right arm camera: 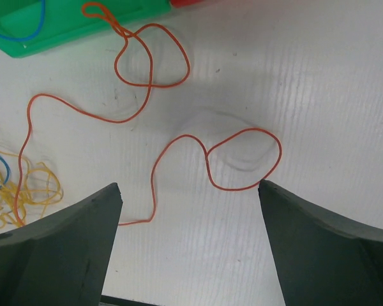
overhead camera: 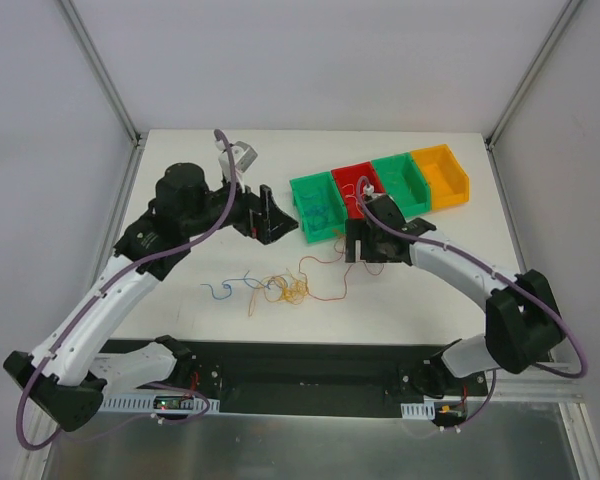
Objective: Untangle the cables
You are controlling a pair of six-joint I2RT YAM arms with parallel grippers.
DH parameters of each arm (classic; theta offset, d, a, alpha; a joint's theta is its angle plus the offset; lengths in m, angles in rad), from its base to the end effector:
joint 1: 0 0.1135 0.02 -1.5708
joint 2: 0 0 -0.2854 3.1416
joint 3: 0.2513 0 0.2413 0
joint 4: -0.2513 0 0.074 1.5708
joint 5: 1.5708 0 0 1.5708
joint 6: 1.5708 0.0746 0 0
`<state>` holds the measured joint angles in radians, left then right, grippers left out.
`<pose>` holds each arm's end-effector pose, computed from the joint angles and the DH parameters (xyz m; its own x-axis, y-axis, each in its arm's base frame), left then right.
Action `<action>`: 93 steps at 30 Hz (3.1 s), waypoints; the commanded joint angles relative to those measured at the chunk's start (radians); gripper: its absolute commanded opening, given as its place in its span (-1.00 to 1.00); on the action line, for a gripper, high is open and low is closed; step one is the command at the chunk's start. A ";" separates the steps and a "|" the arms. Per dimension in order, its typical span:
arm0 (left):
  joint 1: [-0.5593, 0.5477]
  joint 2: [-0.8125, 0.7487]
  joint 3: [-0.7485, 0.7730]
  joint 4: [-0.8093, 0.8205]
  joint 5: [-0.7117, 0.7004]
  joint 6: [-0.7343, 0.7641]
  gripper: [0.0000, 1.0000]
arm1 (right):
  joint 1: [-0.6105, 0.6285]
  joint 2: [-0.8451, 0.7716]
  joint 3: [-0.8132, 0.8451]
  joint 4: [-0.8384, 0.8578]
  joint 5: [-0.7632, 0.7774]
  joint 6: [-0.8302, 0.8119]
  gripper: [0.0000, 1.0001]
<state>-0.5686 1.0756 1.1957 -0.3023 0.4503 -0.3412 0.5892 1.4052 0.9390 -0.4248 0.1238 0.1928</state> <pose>0.1915 -0.1609 0.4266 -0.4268 -0.0848 -0.9004 0.7456 0.5304 -0.4034 0.2560 0.1600 0.2284 -0.7279 -0.2578 -0.6354 -0.3540 0.9349 0.0262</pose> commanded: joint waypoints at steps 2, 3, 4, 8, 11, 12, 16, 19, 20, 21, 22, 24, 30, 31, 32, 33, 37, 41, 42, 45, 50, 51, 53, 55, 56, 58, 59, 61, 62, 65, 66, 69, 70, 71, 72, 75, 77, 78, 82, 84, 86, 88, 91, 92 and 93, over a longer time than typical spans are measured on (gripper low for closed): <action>0.024 -0.100 0.002 -0.089 -0.121 0.142 0.98 | -0.006 0.110 0.118 -0.071 0.011 0.077 0.79; 0.024 -0.111 0.007 -0.093 -0.107 0.145 0.98 | -0.005 0.124 0.126 -0.074 0.008 0.112 0.78; 0.024 -0.115 0.019 -0.101 -0.079 0.151 0.98 | -0.005 0.138 0.129 -0.071 -0.004 0.149 0.77; 0.024 -0.131 0.077 -0.132 -0.050 0.200 0.98 | 0.009 0.144 0.083 -0.014 -0.004 0.336 0.74; 0.024 -0.152 0.045 -0.132 -0.137 0.225 0.98 | 0.043 0.132 0.028 0.046 0.056 0.447 0.74; 0.024 -0.158 0.026 -0.132 -0.157 0.228 0.98 | 0.047 0.135 0.011 0.082 0.056 0.470 0.73; 0.024 -0.172 -0.051 -0.103 -0.238 0.249 0.98 | 0.067 0.169 0.001 0.190 0.042 0.549 0.72; 0.027 -0.190 -0.093 -0.095 -0.268 0.248 0.98 | 0.101 0.221 0.052 0.182 0.166 0.563 0.71; 0.027 -0.203 -0.113 -0.080 -0.280 0.249 0.98 | 0.109 0.241 0.076 0.173 0.203 0.563 0.71; 0.027 -0.221 -0.129 -0.066 -0.297 0.248 0.98 | 0.116 0.267 0.105 0.153 0.226 0.568 0.70; 0.027 -0.230 -0.142 -0.052 -0.317 0.246 0.98 | 0.119 0.296 0.138 0.127 0.256 0.573 0.70; 0.027 -0.244 -0.151 -0.041 -0.343 0.246 0.98 | 0.141 0.342 0.194 0.078 0.296 0.595 0.71; 0.027 -0.250 -0.165 -0.026 -0.342 0.229 0.98 | 0.234 0.419 0.304 -0.120 0.491 0.703 0.69; 0.027 -0.247 -0.165 -0.024 -0.334 0.228 0.98 | 0.247 0.426 0.302 -0.136 0.513 0.726 0.68; 0.029 -0.246 -0.165 -0.024 -0.329 0.228 0.98 | 0.251 0.436 0.302 -0.150 0.520 0.741 0.67; 0.030 -0.246 -0.163 -0.024 -0.325 0.228 0.98 | 0.251 0.448 0.305 -0.157 0.517 0.740 0.64; 0.039 -0.250 -0.166 -0.023 -0.314 0.219 0.98 | 0.251 0.491 0.331 -0.177 0.528 0.723 0.52; 0.047 -0.244 -0.169 -0.020 -0.300 0.212 0.98 | 0.250 0.503 0.317 -0.140 0.544 0.721 0.40; 0.050 -0.243 -0.170 -0.020 -0.300 0.211 0.98 | 0.247 0.505 0.314 -0.123 0.534 0.715 0.38; 0.055 -0.243 -0.171 -0.020 -0.309 0.214 0.98 | 0.242 0.512 0.301 -0.108 0.507 0.712 0.33; 0.055 -0.235 -0.171 -0.020 -0.305 0.215 0.98 | 0.222 0.488 0.245 -0.080 0.485 0.723 -0.06; 0.055 -0.233 -0.173 -0.020 -0.303 0.212 0.98 | 0.218 0.476 0.221 -0.059 0.473 0.717 -0.22; 0.055 -0.229 -0.173 -0.020 -0.300 0.214 0.98 | 0.207 0.445 0.173 -0.010 0.447 0.695 -0.63; 0.055 -0.230 -0.174 -0.020 -0.300 0.212 0.98 | 0.202 0.408 0.121 0.047 0.430 0.663 -0.87; 0.055 -0.229 -0.174 -0.020 -0.303 0.214 0.98 | 0.202 0.385 0.103 0.066 0.431 0.648 -0.93; 0.055 -0.227 -0.174 -0.020 -0.305 0.214 0.98 | 0.202 0.333 0.080 0.070 0.454 0.605 -0.99; 0.055 -0.229 -0.174 -0.020 -0.306 0.214 0.98 | 0.202 0.304 0.066 0.075 0.468 0.576 -0.99; 0.055 -0.227 -0.176 -0.020 -0.306 0.215 0.98 | 0.202 0.224 0.040 0.090 0.484 0.492 -0.99; 0.055 -0.229 -0.176 -0.020 -0.308 0.212 0.98 | 0.202 0.186 0.024 0.113 0.484 0.438 -0.99; 0.055 -0.230 -0.176 -0.020 -0.312 0.214 0.98 | 0.202 0.016 -0.072 0.207 0.462 0.300 -0.99; 0.055 -0.232 -0.176 -0.021 -0.312 0.214 0.98 | 0.199 -0.042 -0.113 0.253 0.450 0.259 -0.99; 0.055 -0.229 -0.176 -0.020 -0.309 0.209 0.98 | 0.192 -0.190 -0.213 0.323 0.444 0.172 -0.99; 0.055 -0.232 -0.176 -0.020 -0.303 0.208 0.98 | 0.179 -0.228 -0.230 0.324 0.451 0.157 -0.99; 0.055 -0.233 -0.176 -0.018 -0.295 0.205 0.98 | 0.167 -0.270 -0.249 0.325 0.456 0.143 -0.99; 0.055 -0.232 -0.176 -0.020 -0.291 0.202 0.98 | 0.149 -0.303 -0.258 0.327 0.459 0.122 -0.99; 0.055 -0.233 -0.177 -0.015 -0.292 0.199 0.98 | 0.094 -0.397 -0.243 0.327 0.505 0.050 -0.99; 0.055 -0.230 -0.182 -0.014 -0.300 0.196 0.98 | 0.054 -0.439 -0.207 0.340 0.559 0.013 -0.99; 0.055 -0.229 -0.185 -0.012 -0.303 0.196 0.98 | 0.029 -0.451 -0.188 0.357 0.582 -0.010 -0.99; 0.055 -0.214 -0.189 -0.006 -0.309 0.194 0.98 | -0.075 -0.422 -0.082 0.472 0.658 -0.084 -0.99; 0.055 -0.207 -0.194 -0.006 -0.317 0.196 0.98 | -0.149 -0.364 -0.013 0.492 0.666 -0.089 -0.99; 0.053 -0.201 -0.202 0.000 -0.335 0.200 0.98 | -0.231 -0.313 0.050 0.514 0.642 -0.076 -0.99; 0.053 -0.194 -0.205 0.003 -0.346 0.205 0.98 | -0.325 -0.256 0.095 0.570 0.601 -0.058 -0.99; 0.055 -0.181 -0.209 0.006 -0.340 0.208 0.98 | -0.413 -0.165 0.173 0.641 0.522 -0.039 -0.99; 0.055 -0.175 -0.211 0.011 -0.338 0.208 0.98 | -0.434 -0.131 0.196 0.664 0.507 -0.041 -1.00; 0.055 -0.166 -0.214 0.014 -0.334 0.209 0.98 | -0.452 -0.103 0.214 0.676 0.498 -0.049 -0.99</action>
<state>-0.5217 0.8928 0.9886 -0.3340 0.1207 -0.1387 0.2001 1.2144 1.0634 0.1219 0.6899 0.1493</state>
